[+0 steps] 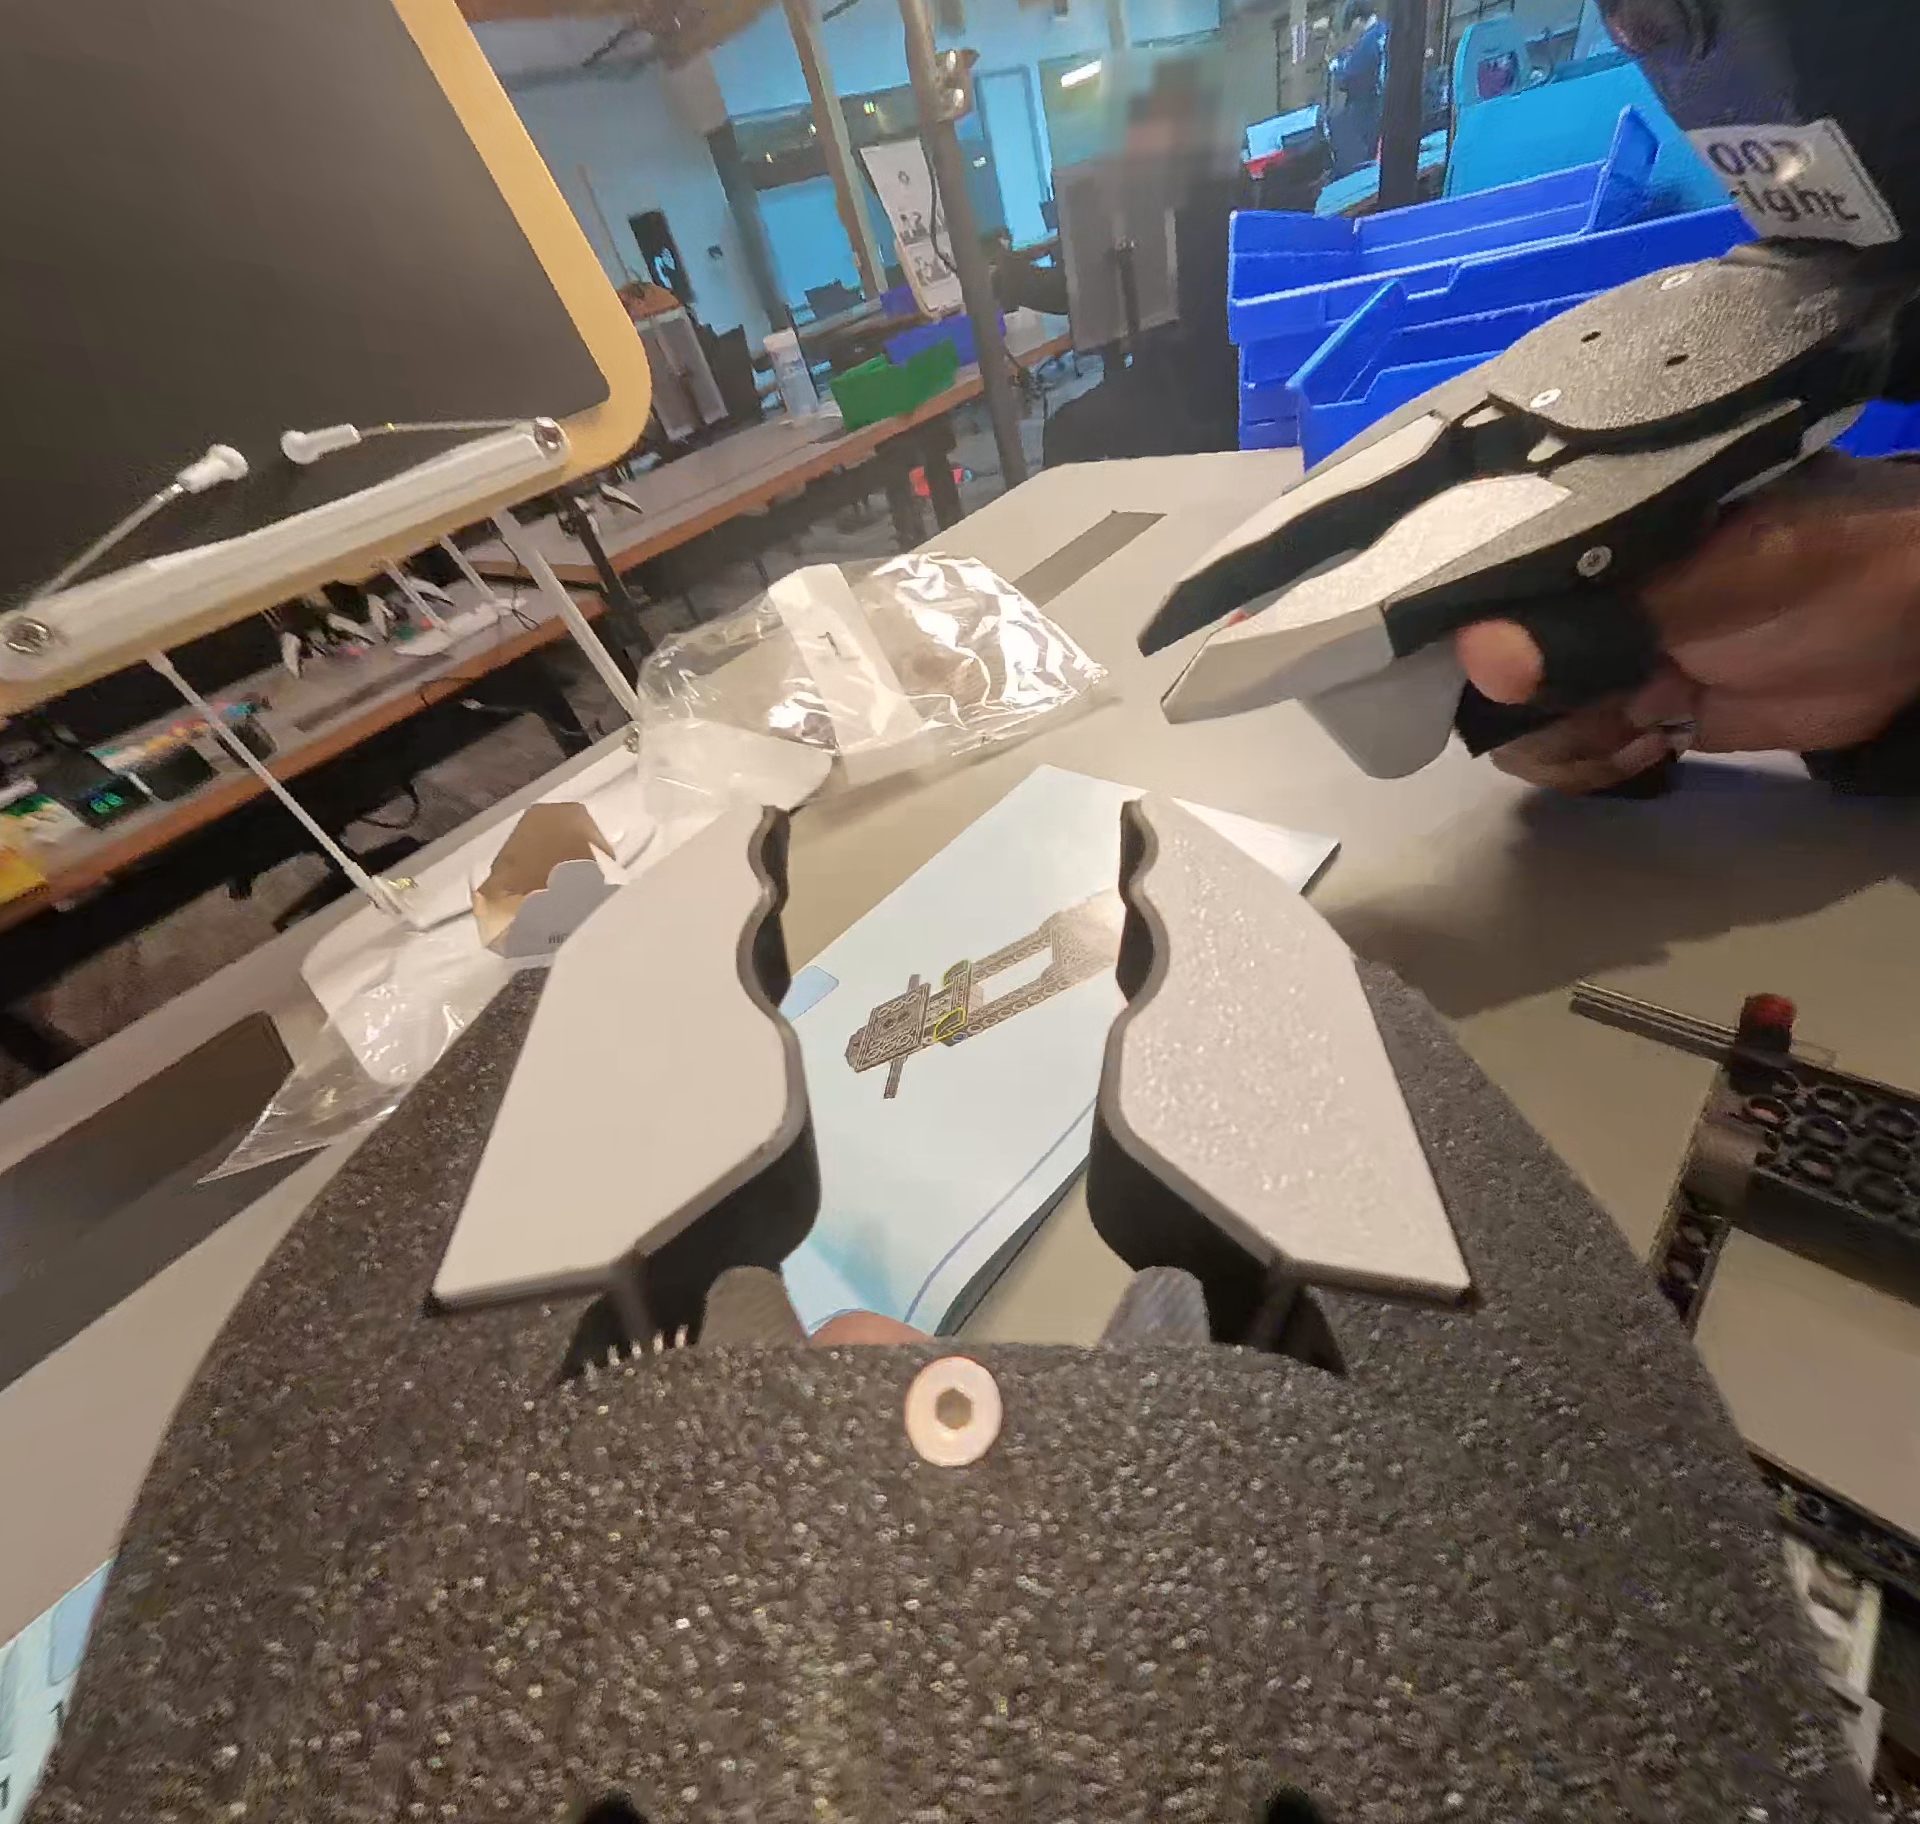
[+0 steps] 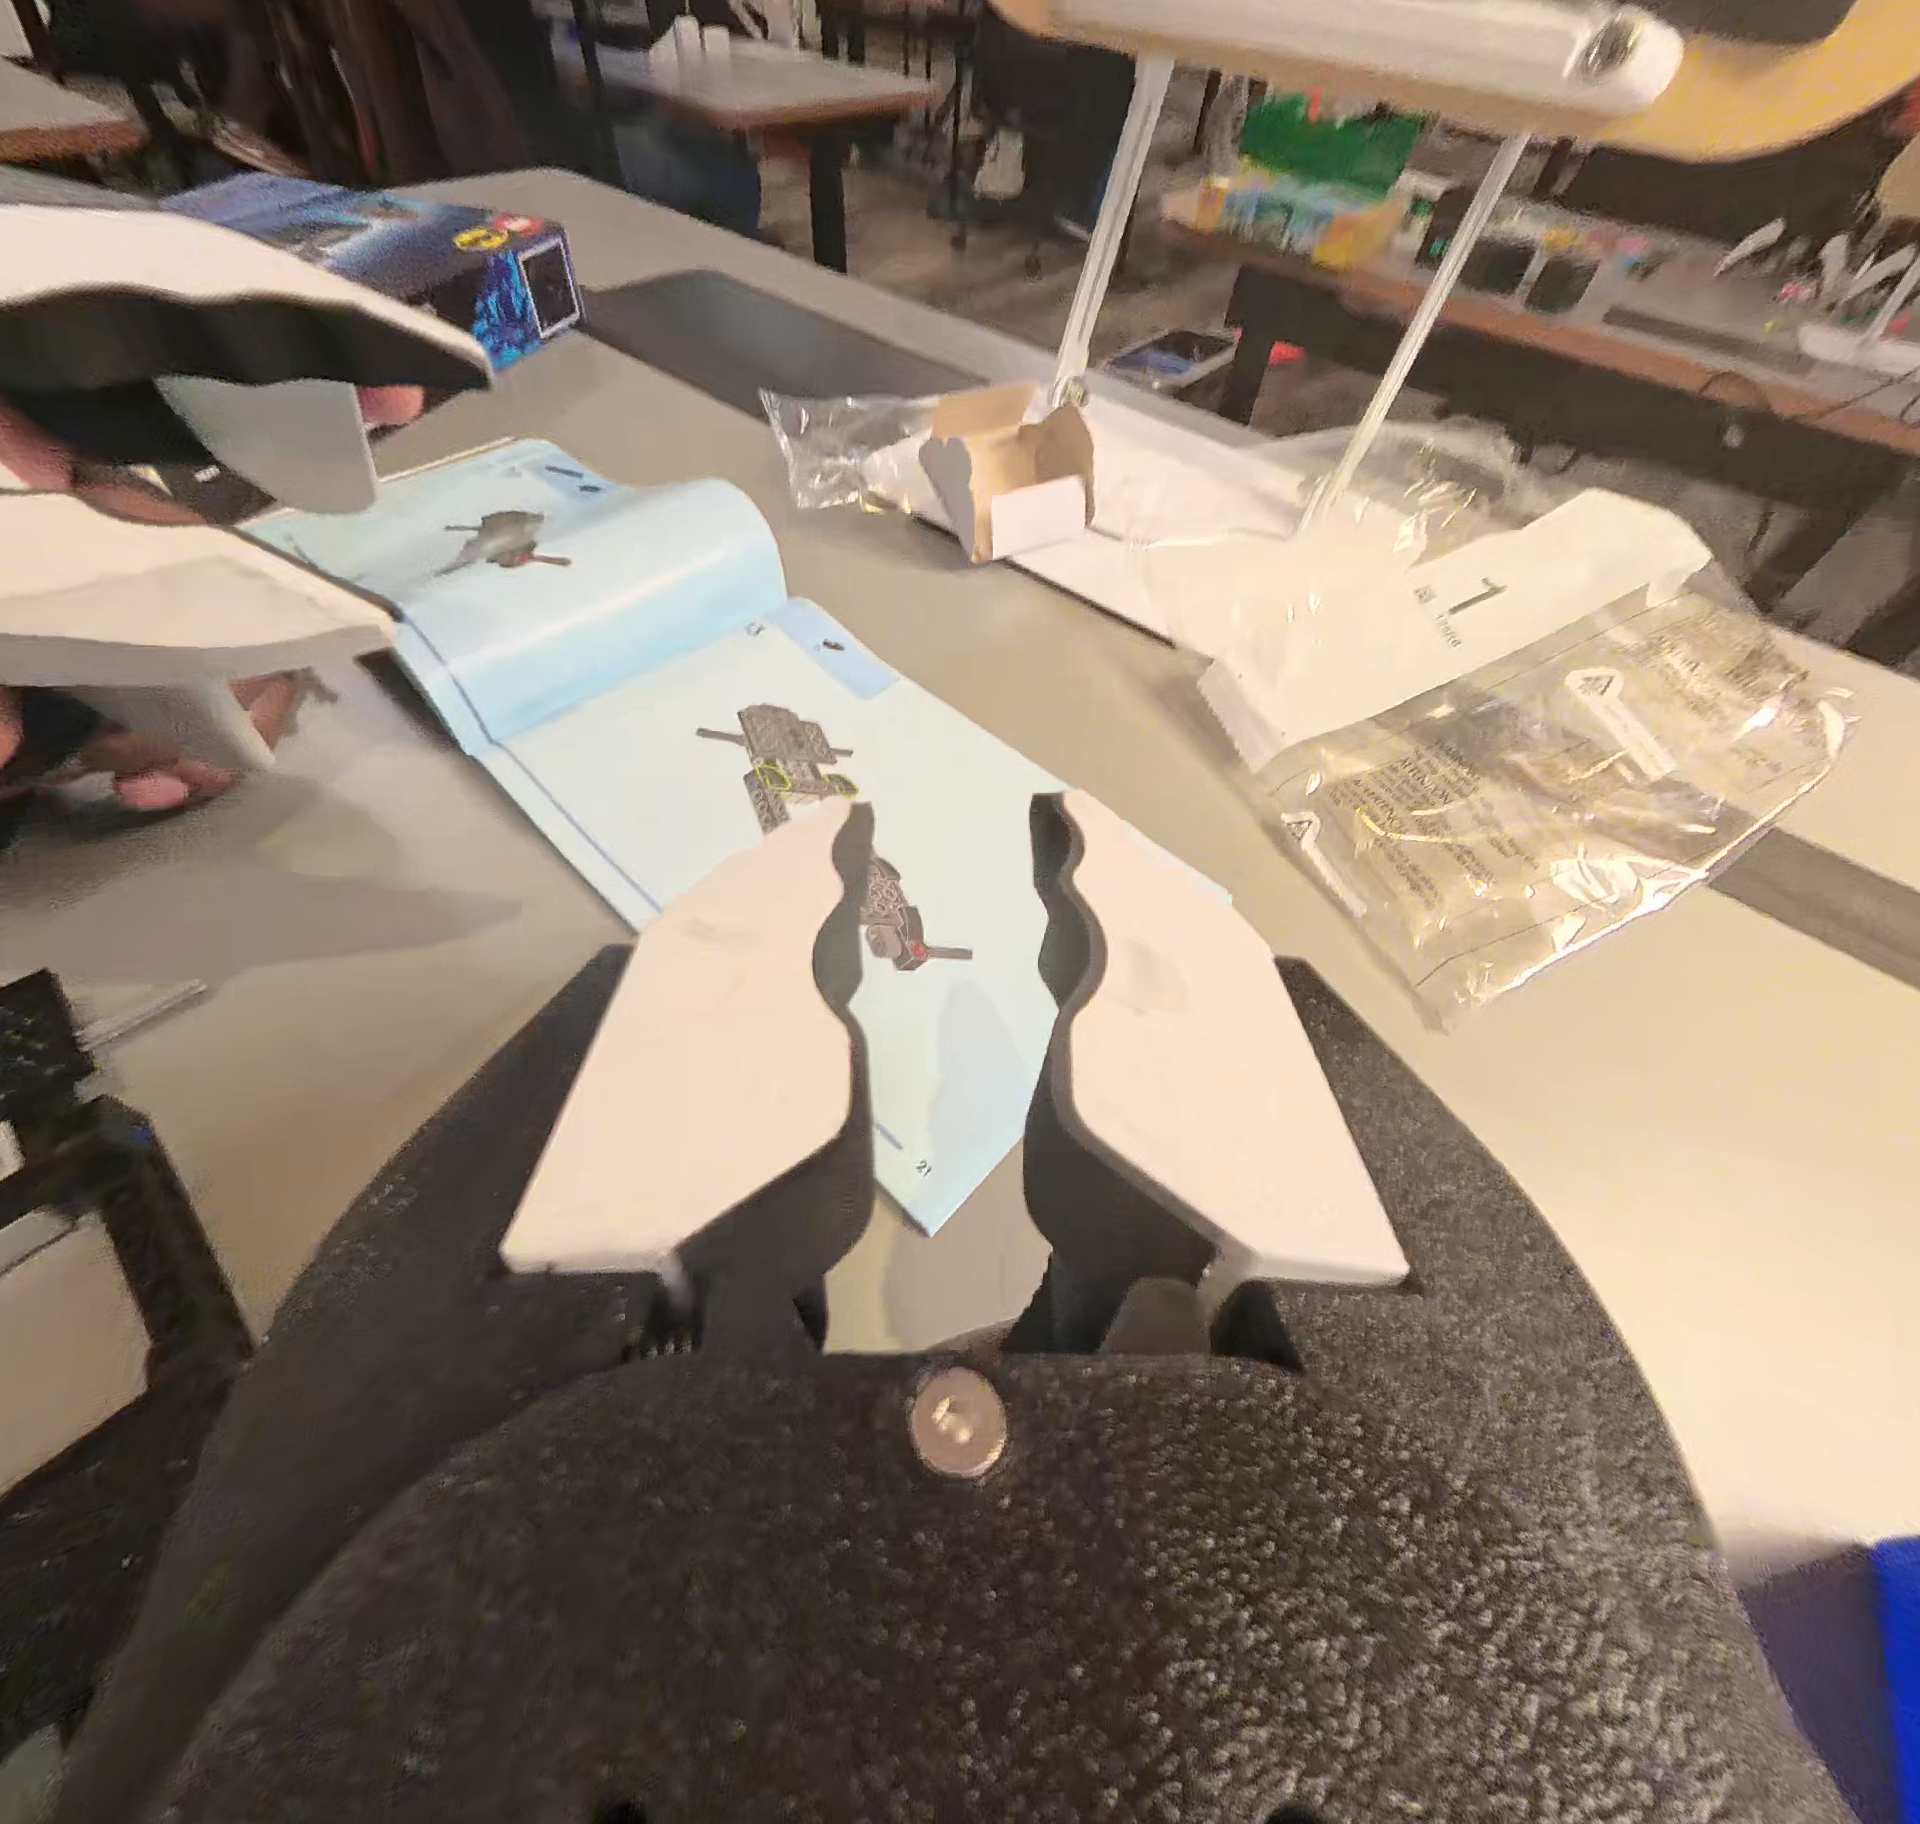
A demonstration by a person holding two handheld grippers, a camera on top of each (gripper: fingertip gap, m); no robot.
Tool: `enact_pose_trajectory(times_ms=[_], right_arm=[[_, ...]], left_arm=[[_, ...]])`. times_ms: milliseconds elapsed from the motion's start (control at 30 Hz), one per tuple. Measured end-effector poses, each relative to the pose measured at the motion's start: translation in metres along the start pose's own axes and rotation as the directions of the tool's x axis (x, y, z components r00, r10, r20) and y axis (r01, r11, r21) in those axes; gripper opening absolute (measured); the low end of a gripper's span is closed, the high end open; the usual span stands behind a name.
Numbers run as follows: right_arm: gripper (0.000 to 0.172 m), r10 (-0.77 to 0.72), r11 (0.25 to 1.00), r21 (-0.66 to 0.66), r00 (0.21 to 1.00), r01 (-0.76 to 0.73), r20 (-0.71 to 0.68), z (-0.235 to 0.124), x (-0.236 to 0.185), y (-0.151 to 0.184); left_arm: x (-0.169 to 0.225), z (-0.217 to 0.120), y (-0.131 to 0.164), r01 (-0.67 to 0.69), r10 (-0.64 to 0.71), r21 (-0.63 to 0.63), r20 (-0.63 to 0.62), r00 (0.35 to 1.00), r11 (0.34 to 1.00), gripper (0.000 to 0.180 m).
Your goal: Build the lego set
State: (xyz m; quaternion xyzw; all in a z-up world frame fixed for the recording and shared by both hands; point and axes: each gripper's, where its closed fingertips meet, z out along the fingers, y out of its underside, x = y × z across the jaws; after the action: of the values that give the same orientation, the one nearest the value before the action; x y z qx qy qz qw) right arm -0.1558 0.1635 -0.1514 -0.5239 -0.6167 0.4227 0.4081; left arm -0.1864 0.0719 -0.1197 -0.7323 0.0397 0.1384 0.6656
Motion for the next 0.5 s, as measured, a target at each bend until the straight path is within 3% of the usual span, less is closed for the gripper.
enact_pose_trajectory(times_ms=[200, 300, 400, 500], right_arm=[[0.031, -0.062, 0.985, 0.161, 0.998, 0.066, -0.027, -0.012, 0.0, -0.019], [0.03, -0.054, 0.983, 0.175, 0.997, 0.063, -0.059, -0.018, 0.007, -0.018], [0.025, -0.049, 0.984, 0.168, 0.996, 0.06, -0.07, -0.026, 0.012, -0.014], [0.025, -0.042, 0.988, 0.149, 0.997, 0.052, -0.066, -0.031, 0.016, -0.01]], left_arm=[[0.007, -0.001, -0.003, -0.014, 0.013, 0.039, 0.031, 0.999, 0.999, 0.056], [0.02, -0.001, -0.001, -0.089, 0.089, 0.019, 0.009, 0.996, 0.996, 0.052], [0.033, 0.003, 0.005, -0.146, 0.145, -0.017, -0.057, 0.988, 0.989, 0.03], [0.044, 0.01, 0.015, -0.179, 0.167, -0.084, -0.134, 0.977, 0.98, 0.034]])
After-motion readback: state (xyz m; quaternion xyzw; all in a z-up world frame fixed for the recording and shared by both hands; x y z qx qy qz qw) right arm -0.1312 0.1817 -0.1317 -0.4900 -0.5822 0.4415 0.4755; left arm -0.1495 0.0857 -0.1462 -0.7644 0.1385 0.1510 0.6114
